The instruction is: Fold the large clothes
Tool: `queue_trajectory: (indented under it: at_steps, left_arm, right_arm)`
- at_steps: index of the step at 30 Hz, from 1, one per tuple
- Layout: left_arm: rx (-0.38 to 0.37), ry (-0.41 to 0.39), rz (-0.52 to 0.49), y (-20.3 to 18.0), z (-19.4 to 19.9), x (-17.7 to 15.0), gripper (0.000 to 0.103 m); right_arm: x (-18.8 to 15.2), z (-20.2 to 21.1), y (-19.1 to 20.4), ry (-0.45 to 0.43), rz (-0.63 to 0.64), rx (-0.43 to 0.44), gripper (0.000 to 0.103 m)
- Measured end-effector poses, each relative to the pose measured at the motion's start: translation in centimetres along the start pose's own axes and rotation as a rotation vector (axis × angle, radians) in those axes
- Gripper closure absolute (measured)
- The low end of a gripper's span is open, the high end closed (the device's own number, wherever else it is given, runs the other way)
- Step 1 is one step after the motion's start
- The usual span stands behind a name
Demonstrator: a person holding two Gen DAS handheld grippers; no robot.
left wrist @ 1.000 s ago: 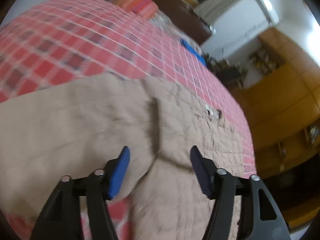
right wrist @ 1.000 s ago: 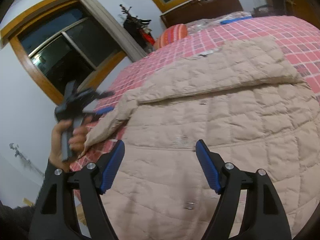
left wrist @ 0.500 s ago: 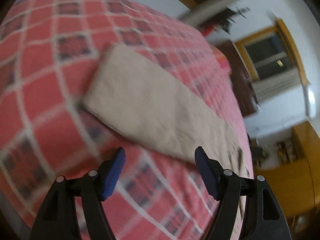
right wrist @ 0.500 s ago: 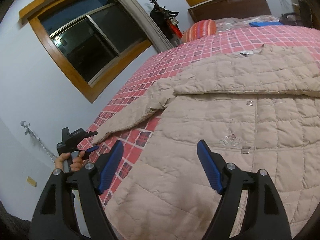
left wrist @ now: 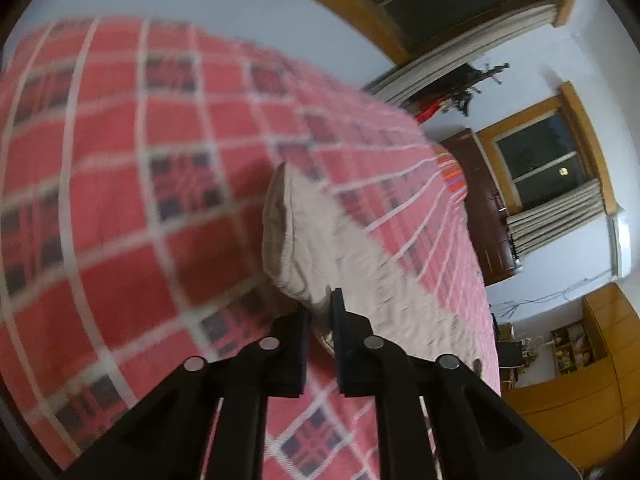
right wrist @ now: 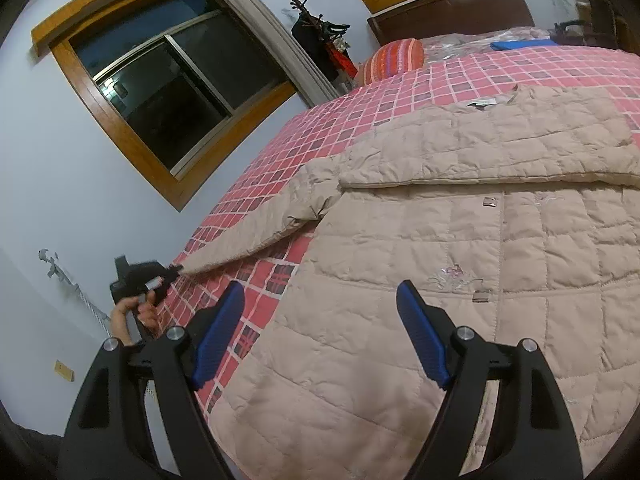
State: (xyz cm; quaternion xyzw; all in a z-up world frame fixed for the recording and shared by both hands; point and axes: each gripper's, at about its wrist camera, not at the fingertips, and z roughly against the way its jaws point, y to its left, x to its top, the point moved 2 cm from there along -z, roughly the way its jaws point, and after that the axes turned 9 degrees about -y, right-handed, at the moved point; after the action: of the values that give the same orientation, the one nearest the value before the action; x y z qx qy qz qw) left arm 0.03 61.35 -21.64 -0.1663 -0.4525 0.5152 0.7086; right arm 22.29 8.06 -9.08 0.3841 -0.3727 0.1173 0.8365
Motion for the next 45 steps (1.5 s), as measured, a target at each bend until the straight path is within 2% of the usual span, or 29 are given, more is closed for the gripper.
queue_trajectory:
  at_steps: [3, 8, 13, 15, 19, 21, 25, 31, 36, 38, 41, 43, 45]
  left_arm:
    - [-0.033, -0.033, -0.103, -4.3, 1.2, 0.7, 0.096]
    - [-0.146, -0.081, -0.266, -13.3, 2.6, 1.7, 0.097]
    - [-0.259, -0.069, -0.443, -22.7, 3.1, -0.4, 0.098]
    - [-0.305, -0.052, -0.493, -26.0, 2.8, -1.7, 0.098]
    - [-0.391, 0.019, -0.615, -32.9, 1.9, -6.7, 0.098]
    - [-0.426, 0.066, -0.688, -36.3, 1.0, -10.2, 0.098]
    - [-0.467, 0.165, -0.809, -40.6, -1.1, -17.3, 0.098]
    - [-0.481, 0.363, -0.91, -42.2, -6.2, -28.0, 0.098]
    - [-0.46, 0.502, -0.961, -40.9, -10.5, -34.9, 0.098]
    - [-0.449, 0.556, -0.98, -40.3, -11.8, -36.6, 0.095]
    - [-0.469, 0.594, -0.964, -39.5, -12.1, -37.1, 0.085]
    - [-0.506, 0.59, -0.922, -39.6, -11.1, -35.7, 0.071]
    - [-0.545, 0.547, -0.864, -39.4, -9.6, -32.8, 0.052]
  right_arm:
    - [0.0, 0.0, -0.2, 0.0, -0.006, 0.001, 0.025]
    - [0.2, 0.7, -0.5, -0.017, -0.017, -0.006, 0.025]
    - [0.4, 1.8, -1.5, -0.04, -0.045, -0.017, 0.025]
    - [0.5, 2.2, -1.9, -0.046, -0.062, -0.02, 0.025]
    - [0.7, 3.3, -2.4, -0.07, -0.067, -0.037, 0.025]
    - [0.7, 3.7, -2.8, -0.079, -0.074, -0.049, 0.025]
    - [0.8, 4.9, -4.1, -0.103, -0.103, -0.079, 0.025]
    - [0.9, 6.1, -6.2, -0.119, -0.147, -0.128, 0.025]
    - [0.8, 6.3, -8.1, -0.112, -0.181, -0.167, 0.025]
    - [1.1, 6.0, -8.9, -0.098, -0.2, -0.172, 0.025]
    - [2.4, 5.6, -10.3, -0.08, -0.237, -0.161, 0.025]
    - [3.7, 5.1, -10.9, -0.073, -0.267, -0.131, 0.025]
    - [6.0, 3.7, -12.1, -0.048, -0.319, -0.073, 0.025]
